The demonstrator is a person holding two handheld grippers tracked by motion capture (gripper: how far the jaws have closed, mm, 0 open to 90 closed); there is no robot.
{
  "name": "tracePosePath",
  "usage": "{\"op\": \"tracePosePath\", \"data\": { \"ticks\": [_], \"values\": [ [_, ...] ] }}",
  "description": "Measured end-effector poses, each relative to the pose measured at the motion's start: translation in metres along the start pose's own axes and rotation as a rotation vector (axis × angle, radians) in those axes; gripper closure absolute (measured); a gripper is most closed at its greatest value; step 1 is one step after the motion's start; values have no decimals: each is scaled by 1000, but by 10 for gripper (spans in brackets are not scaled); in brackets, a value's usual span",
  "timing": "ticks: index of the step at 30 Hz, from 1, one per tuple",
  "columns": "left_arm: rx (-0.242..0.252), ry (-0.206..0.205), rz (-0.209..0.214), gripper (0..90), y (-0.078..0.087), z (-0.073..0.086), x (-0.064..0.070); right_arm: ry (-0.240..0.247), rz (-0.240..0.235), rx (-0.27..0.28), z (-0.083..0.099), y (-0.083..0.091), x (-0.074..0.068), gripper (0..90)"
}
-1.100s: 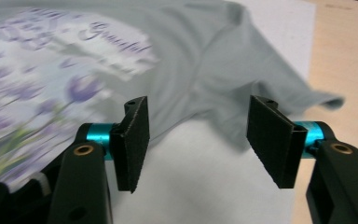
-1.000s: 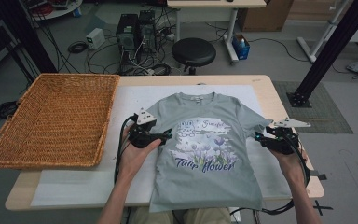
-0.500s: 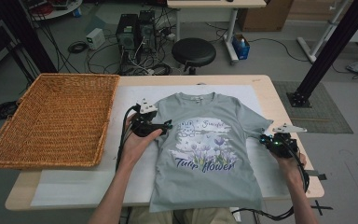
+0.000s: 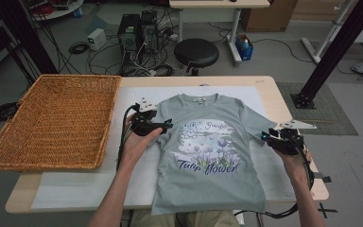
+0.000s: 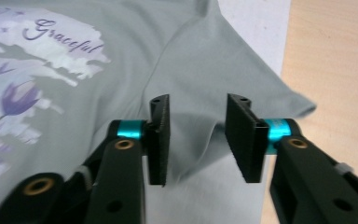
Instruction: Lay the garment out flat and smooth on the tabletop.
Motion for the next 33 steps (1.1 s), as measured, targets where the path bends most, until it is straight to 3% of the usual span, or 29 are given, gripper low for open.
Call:
{"op": "tracePosePath", "data": {
  "ticks": [6,8,10,11,12,13,14,16,21,25,33],
  "values": [
    [-3,-7,-6,297,2,0,-2,1,-36,-100,18,-20,-7,805],
    [-1,-4,-10,297,3,0,-4,11,-53,-78,21,-18,-12,892],
    [5,6,-16,297,5,-2,-5,33,-65,-97,21,-17,-16,892],
    [3,1,-21,297,6,-4,-6,49,-54,-100,21,-17,-18,872],
    [5,0,-26,297,8,-7,-7,53,-47,-96,21,-16,-18,766],
    [9,-3,-27,297,9,-10,-8,22,-40,-98,19,-16,-16,630],
    [10,-5,-28,297,10,-12,-10,-12,-49,-102,17,-16,-13,550],
    [6,-14,-37,297,11,-18,-13,-30,-68,-101,12,-13,-11,439],
    [-18,-10,-53,296,9,-21,-21,5,-64,-59,-11,-5,-12,217],
    [-39,-27,-55,295,9,-20,-20,44,-85,-55,-19,-2,-17,169],
    [-66,-47,-76,295,11,-18,-19,34,-87,-67,-16,-1,-19,165]
  ]
}}
Point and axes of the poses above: each handheld gripper's, and its own axes: y roughly backward along the jaws, z roughly out of its underside, x roughly to its right, the point moved 3 cm from there along -y, roughly forward along the jaws, and after that the axes turned 2 degrees about x, right-handed, at the moved point
